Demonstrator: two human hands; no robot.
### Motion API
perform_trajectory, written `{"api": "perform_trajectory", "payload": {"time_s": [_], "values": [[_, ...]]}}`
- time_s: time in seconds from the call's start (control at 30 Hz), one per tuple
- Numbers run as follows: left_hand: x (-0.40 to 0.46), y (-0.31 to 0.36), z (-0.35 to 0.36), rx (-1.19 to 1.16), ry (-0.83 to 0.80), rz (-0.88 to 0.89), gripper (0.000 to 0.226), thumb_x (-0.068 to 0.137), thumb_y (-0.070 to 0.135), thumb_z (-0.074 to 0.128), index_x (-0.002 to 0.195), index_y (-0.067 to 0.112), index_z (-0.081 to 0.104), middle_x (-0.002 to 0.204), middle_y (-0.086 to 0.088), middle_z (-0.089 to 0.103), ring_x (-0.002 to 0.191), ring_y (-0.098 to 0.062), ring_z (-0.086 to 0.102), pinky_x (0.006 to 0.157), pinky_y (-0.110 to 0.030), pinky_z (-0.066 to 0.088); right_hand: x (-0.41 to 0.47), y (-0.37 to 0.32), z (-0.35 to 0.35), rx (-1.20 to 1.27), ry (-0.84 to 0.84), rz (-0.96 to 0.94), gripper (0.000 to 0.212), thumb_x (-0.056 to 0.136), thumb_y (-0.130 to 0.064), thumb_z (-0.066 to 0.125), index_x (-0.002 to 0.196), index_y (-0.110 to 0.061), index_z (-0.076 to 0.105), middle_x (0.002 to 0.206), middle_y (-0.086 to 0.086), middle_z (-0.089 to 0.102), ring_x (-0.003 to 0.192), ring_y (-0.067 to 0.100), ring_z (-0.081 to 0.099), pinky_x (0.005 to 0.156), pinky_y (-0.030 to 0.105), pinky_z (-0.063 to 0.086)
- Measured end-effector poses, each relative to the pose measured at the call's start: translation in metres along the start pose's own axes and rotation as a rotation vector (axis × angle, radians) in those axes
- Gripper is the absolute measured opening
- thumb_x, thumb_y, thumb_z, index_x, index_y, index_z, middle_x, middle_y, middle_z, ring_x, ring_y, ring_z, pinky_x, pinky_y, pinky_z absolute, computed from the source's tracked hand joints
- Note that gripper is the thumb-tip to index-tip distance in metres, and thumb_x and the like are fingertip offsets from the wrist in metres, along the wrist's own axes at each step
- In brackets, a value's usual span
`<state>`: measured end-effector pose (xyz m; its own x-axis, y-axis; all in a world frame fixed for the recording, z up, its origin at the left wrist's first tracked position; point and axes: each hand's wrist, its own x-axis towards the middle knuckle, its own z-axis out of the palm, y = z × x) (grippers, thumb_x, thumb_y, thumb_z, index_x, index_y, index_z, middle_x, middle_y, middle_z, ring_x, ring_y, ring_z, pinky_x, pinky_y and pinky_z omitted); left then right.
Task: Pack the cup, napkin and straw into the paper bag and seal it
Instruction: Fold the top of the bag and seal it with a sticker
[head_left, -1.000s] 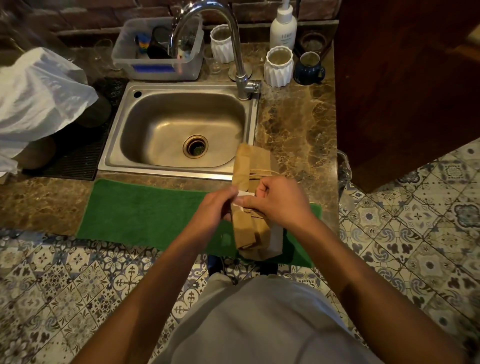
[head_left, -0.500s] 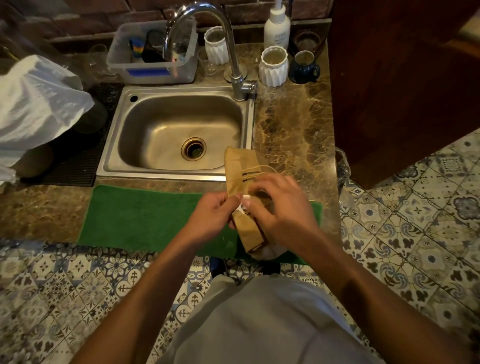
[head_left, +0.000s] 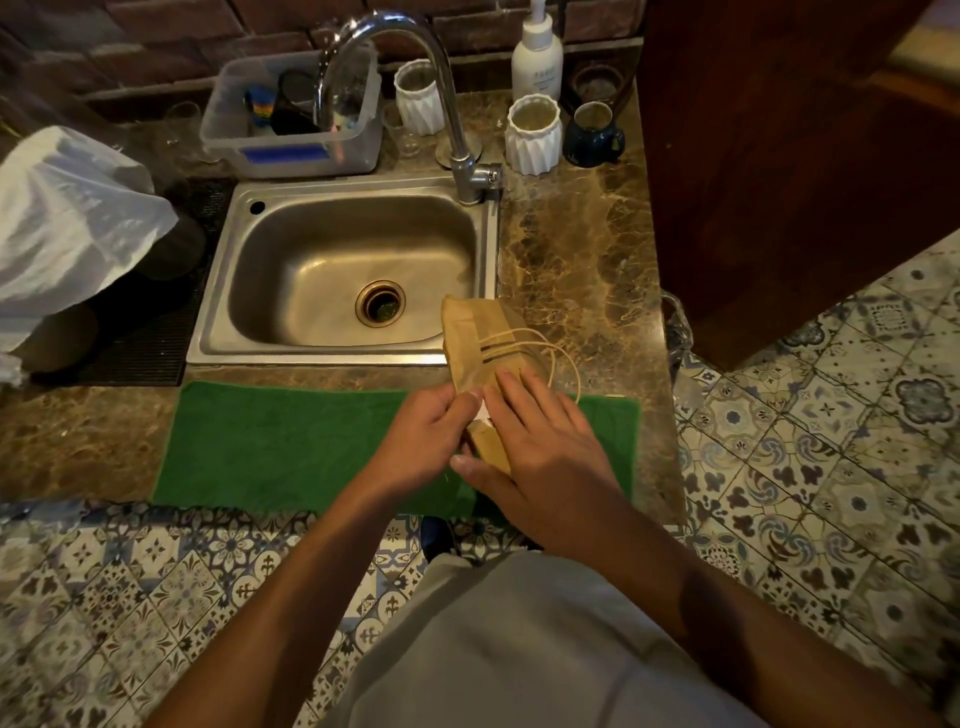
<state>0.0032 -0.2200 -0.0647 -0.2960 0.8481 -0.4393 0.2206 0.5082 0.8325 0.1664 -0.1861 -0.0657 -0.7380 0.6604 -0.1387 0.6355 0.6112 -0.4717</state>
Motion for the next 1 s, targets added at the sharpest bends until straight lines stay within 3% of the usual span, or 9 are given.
{"api": "perform_trajectory", "payload": {"time_s": [0.1, 0.2, 0.37, 0.57, 0.67, 0.77, 0.83, 0.9, 1.0], "values": [[-0.002, -0.002, -0.003, 0.007, -0.014, 0.01, 0.037, 0.105, 0.027, 0.048, 0.089, -0.001, 0.066, 0.074, -0.011, 0.064, 0.065, -0.022, 0.06, 0.064, -0.043, 0.051, 0.005, -0.004, 0.002, -0.018, -0.03, 0.047, 0.099, 0.093, -0.079, 0.004, 0.159, -0.01, 0.028, 0.169, 0.014, 0.021, 0.158, 0.028, 0.014, 0.125, 0.054, 0.019], [-0.002, -0.001, -0.001, 0.021, -0.02, 0.019, 0.037, 0.105, 0.027, 0.048, 0.087, 0.0, 0.066, 0.074, -0.01, 0.063, 0.065, -0.021, 0.059, 0.064, -0.048, 0.052, 0.0, -0.009, 0.005, -0.019, -0.001, 0.087, 0.103, 0.094, -0.08, 0.007, 0.158, -0.002, 0.028, 0.168, 0.019, 0.021, 0.158, 0.03, 0.016, 0.124, 0.054, 0.021], [-0.002, 0.004, 0.005, -0.045, -0.025, 0.012, 0.038, 0.107, 0.024, 0.045, 0.08, 0.01, 0.067, 0.07, -0.003, 0.067, 0.06, -0.011, 0.064, 0.063, -0.027, 0.054, -0.01, -0.015, 0.005, -0.007, 0.031, 0.06, 0.092, 0.096, -0.078, 0.02, 0.159, -0.012, 0.031, 0.168, 0.014, 0.023, 0.158, 0.029, 0.015, 0.125, 0.052, 0.02], [-0.001, -0.003, -0.001, 0.036, -0.008, 0.038, 0.045, 0.108, 0.028, 0.042, 0.077, 0.007, 0.067, 0.069, -0.009, 0.067, 0.059, -0.015, 0.063, 0.062, -0.033, 0.052, -0.017, -0.011, -0.009, -0.031, -0.014, 0.008, 0.079, 0.097, -0.075, 0.025, 0.152, -0.021, 0.042, 0.169, 0.006, 0.025, 0.158, 0.03, 0.015, 0.124, 0.054, 0.02], [-0.002, 0.0, 0.001, 0.028, -0.006, 0.045, 0.043, 0.108, 0.027, 0.043, 0.077, 0.009, 0.067, 0.069, -0.008, 0.068, 0.059, -0.015, 0.064, 0.06, -0.028, 0.053, -0.016, -0.011, -0.009, -0.016, -0.006, 0.016, 0.084, 0.096, -0.076, 0.024, 0.157, -0.02, 0.033, 0.17, 0.005, 0.02, 0.158, 0.029, 0.011, 0.125, 0.052, 0.017], [0.0, 0.0, 0.005, 0.091, -0.014, 0.076, 0.044, 0.107, 0.027, 0.044, 0.078, 0.005, 0.067, 0.072, -0.017, 0.07, 0.063, -0.028, 0.066, 0.065, -0.042, 0.055, -0.01, -0.011, 0.0, -0.048, -0.057, 0.077, 0.102, 0.092, -0.083, 0.014, 0.161, -0.009, 0.022, 0.171, 0.013, 0.016, 0.159, 0.028, 0.009, 0.125, 0.054, 0.018], [0.0, 0.0, 0.004, 0.111, -0.02, 0.084, 0.044, 0.108, 0.028, 0.043, 0.08, 0.004, 0.068, 0.076, -0.021, 0.07, 0.064, -0.027, 0.066, 0.067, -0.048, 0.055, -0.006, -0.006, 0.001, -0.052, -0.085, 0.126, 0.11, 0.086, -0.087, 0.005, 0.162, -0.008, 0.014, 0.171, 0.015, 0.008, 0.159, 0.028, 0.003, 0.126, 0.054, 0.014], [-0.001, -0.001, 0.004, 0.105, -0.017, 0.096, 0.044, 0.108, 0.028, 0.044, 0.08, 0.004, 0.068, 0.078, -0.023, 0.07, 0.063, -0.023, 0.062, 0.066, -0.049, 0.054, -0.006, -0.002, -0.004, -0.019, -0.081, 0.151, 0.11, 0.085, -0.087, 0.003, 0.163, -0.011, 0.01, 0.172, 0.013, 0.0, 0.159, 0.027, -0.004, 0.127, 0.053, 0.008], [0.0, 0.001, 0.006, 0.086, -0.023, 0.094, 0.044, 0.107, 0.029, 0.045, 0.082, 0.002, 0.069, 0.077, -0.023, 0.07, 0.062, -0.023, 0.064, 0.068, -0.051, 0.055, -0.008, -0.003, -0.003, -0.006, -0.04, 0.078, 0.103, 0.089, -0.084, 0.009, 0.162, -0.013, 0.018, 0.172, 0.013, 0.007, 0.159, 0.028, 0.0, 0.127, 0.054, 0.011]]}}
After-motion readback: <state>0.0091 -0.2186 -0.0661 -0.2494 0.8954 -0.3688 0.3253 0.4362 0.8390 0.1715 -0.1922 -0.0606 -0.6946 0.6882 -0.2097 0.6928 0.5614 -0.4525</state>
